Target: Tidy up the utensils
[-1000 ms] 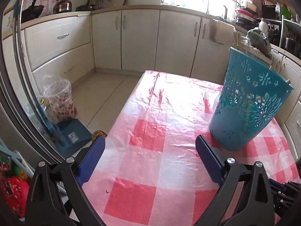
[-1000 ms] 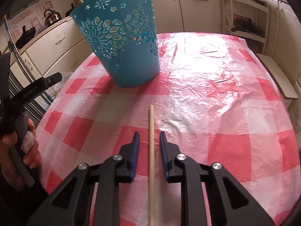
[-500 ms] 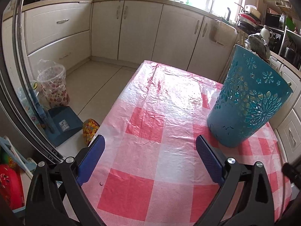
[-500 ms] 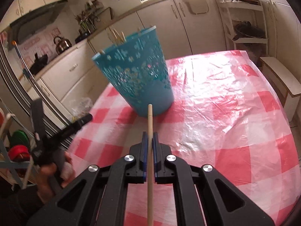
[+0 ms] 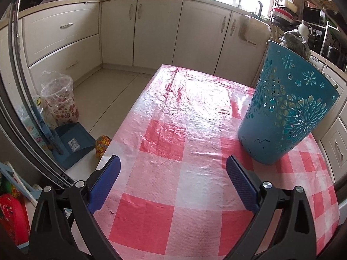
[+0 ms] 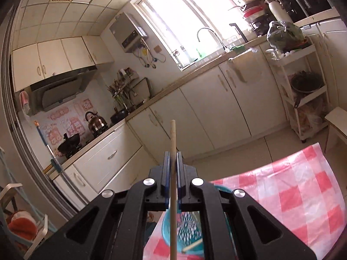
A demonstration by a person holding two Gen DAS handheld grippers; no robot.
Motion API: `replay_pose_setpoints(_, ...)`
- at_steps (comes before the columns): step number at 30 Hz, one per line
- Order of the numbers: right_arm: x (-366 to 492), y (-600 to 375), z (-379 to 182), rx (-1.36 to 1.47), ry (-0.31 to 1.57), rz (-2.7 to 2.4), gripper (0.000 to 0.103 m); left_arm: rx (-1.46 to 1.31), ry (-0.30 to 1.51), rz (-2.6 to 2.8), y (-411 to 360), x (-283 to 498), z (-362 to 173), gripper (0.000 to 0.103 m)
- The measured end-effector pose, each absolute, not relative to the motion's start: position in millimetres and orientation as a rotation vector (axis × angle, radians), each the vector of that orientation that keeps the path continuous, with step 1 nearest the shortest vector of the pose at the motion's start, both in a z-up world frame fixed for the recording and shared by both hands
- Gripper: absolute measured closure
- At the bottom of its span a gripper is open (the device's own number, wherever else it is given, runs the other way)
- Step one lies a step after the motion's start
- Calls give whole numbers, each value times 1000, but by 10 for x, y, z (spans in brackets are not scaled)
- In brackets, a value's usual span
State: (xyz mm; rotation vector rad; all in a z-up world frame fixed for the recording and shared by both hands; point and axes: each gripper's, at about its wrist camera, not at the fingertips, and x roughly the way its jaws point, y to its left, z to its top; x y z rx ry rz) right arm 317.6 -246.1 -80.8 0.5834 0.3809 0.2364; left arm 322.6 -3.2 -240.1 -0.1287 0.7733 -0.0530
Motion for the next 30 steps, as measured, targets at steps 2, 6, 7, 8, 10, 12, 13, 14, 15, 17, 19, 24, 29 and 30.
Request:
replay_pose_setpoints(2,3401,-2495,-837,590,364,201,97,-133,772,-57,-29,3226,-2399,9)
replay_pose_setpoints(6,3655,-2449,-1006,587,382,151,97,-137,770,-65,-30,3227,-2398,9)
replay_pose_setpoints(7,3687,-2422,-1053,576,400,145,97,-137,769,-67,-33,3226,-2397,9)
replay_pose_setpoints(8,3679,-2394,-1098,567,415,147,97,-137,768,-69,-34,3225,-2396,9)
replay_pose_setpoints(10,3669,-2335,-1151,534,438,153,97,-140,768,-72,-36,3227,-2397,9)
replay_pose_setpoints(12,3582,-2294,-1119,498,423,168,97,-140,769,-73,-34,3228,-2399,9)
replay_pose_setpoints(13,3539,-2251,-1104,459,425,171,97,-139,769,-72,-36,3228,-2400,9)
replay_pose_setpoints(14,3509,-2215,-1100,426,438,178,97,-137,770,-71,-37,3227,-2401,9)
replay_pose_setpoints(15,3473,-2195,-1104,405,451,187,97,-136,772,-69,-39,3230,-2405,9)
replay_pose_setpoints(17,3404,-2177,-1093,381,465,188,90,-135,778,-66,-40,3238,-2411,9)
replay_pose_setpoints(19,3280,-2242,-1030,383,461,178,85,-132,786,-66,-47,3248,-2421,8)
replay_pose_setpoints(24,2655,-2360,-882,361,470,153,57,-90,818,-56,-71,3236,-2391,8)
replay_pose_setpoints(29,1847,-2325,-1145,260,643,53,13,-57,772,-30,-2,2806,-2030,8)
replay_pose_setpoints(30,1705,-2328,-1254,263,696,36,13,-56,766,-35,7,2712,-1941,8)
